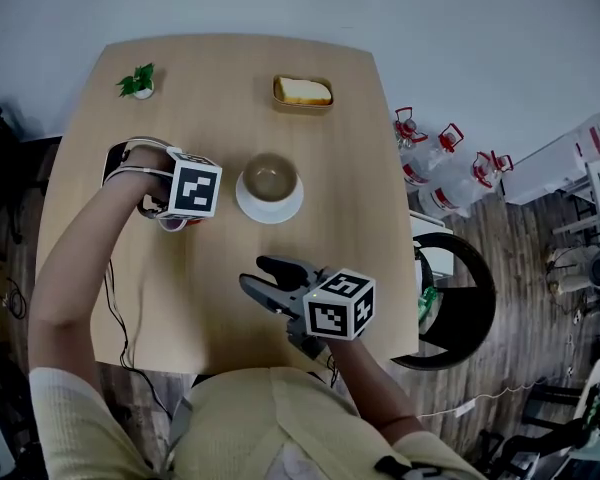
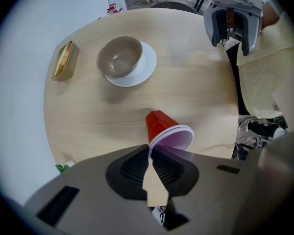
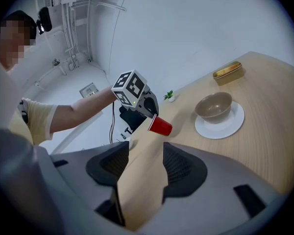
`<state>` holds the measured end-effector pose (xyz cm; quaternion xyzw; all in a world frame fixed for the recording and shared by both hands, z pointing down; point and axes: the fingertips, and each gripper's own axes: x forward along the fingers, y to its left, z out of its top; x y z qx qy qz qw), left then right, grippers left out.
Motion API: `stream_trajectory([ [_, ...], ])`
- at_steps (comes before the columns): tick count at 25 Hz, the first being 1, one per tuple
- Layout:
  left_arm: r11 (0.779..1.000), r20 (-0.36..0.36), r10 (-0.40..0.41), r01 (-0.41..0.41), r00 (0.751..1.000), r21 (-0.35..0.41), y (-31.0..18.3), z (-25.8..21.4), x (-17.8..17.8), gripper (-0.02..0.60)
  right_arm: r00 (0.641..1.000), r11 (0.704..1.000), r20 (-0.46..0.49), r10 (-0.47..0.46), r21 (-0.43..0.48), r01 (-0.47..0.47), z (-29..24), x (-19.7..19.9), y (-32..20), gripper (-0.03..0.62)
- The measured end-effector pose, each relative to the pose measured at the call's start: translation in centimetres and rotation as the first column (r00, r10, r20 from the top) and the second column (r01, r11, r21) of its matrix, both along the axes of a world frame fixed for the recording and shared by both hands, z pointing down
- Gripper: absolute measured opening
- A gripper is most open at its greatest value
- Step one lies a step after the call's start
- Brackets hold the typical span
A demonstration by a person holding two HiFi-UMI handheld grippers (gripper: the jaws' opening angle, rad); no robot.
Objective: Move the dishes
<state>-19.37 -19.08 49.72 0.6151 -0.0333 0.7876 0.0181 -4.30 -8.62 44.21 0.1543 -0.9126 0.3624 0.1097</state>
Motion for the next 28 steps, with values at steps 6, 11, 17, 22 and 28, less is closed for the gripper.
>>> stream_trajectory([
  [6,0.996,0.105,-0.034,0.043,0.994,-0.082,0.5,0.5,-0.6,0.034,1.0,1.0,-0.008,-0.015,-0.017,0.015,0.7,-0.3,0.5,0.227],
  [11,0.992,0.168,-0.022,0.043,0.985,-0.119,0.5,1.5,-0.6,0.034,1.0,0.999,-0.012,-0.026,-0.023,0.025,1.0,-0.2,1.0,0.221],
  [17,0.988,0.204,-0.006,0.037,0.979,-0.148,0.5,2.2,-0.5,0.034,1.0,0.999,-0.009,-0.025,-0.028,0.025,1.2,-0.4,1.2,0.216],
  [22,0.982,0.216,-0.001,0.042,0.976,-0.183,0.6,2.7,-0.2,0.035,1.0,0.999,-0.003,-0.027,-0.029,0.027,0.8,-0.5,1.6,0.215],
  [28,0.975,0.147,-0.088,0.116,0.985,-0.192,0.7,2.6,1.3,0.037,1.0,0.999,-0.009,-0.007,-0.049,0.006,1.4,0.5,1.8,0.212],
])
